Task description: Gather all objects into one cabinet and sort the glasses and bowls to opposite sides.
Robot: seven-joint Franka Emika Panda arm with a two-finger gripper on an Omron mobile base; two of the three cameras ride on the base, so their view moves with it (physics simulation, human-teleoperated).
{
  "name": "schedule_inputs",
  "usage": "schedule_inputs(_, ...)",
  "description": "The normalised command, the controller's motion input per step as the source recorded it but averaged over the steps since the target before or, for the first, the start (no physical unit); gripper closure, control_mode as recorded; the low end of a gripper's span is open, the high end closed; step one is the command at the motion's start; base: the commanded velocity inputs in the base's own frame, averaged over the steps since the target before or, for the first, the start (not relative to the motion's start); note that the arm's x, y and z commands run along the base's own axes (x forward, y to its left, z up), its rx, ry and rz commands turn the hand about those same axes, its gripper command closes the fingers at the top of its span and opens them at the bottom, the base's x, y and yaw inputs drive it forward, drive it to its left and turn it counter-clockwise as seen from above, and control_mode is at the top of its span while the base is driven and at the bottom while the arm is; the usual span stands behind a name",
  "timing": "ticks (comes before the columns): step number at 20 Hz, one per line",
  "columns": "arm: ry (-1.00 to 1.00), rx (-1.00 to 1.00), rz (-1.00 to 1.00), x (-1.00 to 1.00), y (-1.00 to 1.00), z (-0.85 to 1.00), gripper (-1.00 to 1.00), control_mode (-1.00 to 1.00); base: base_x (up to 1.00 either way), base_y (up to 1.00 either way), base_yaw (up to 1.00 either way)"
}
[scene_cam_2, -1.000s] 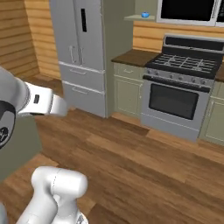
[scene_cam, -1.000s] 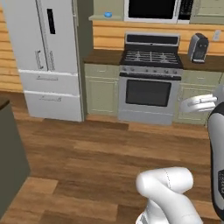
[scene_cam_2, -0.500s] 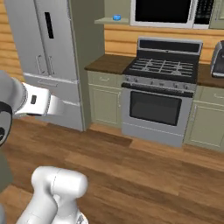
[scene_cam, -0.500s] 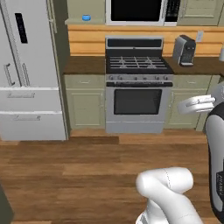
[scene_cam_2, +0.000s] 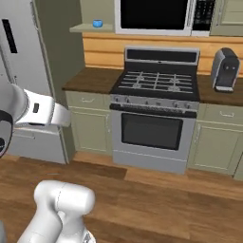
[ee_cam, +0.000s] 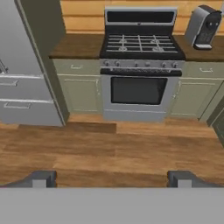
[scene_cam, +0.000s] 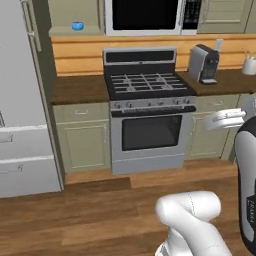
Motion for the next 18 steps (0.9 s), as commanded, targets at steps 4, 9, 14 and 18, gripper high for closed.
schedule_inputs(4,0.0,0.0,0.0,0.0,0.0,0.0,-1.0,1.0,1.0,0.32,-0.26)
schedule_inputs(9,0.0,0.0,0.0,0.0,0.0,0.0,-1.0,1.0,0.98,0.38,-0.26)
schedule_inputs(14,0.0,0.0,0.0,0.0,0.0,0.0,-1.0,1.0,0.87,0.4,-0.23)
schedule_inputs(18,0.0,0.0,0.0,0.0,0.0,0.0,-1.0,1.0,0.75,0.48,-0.17)
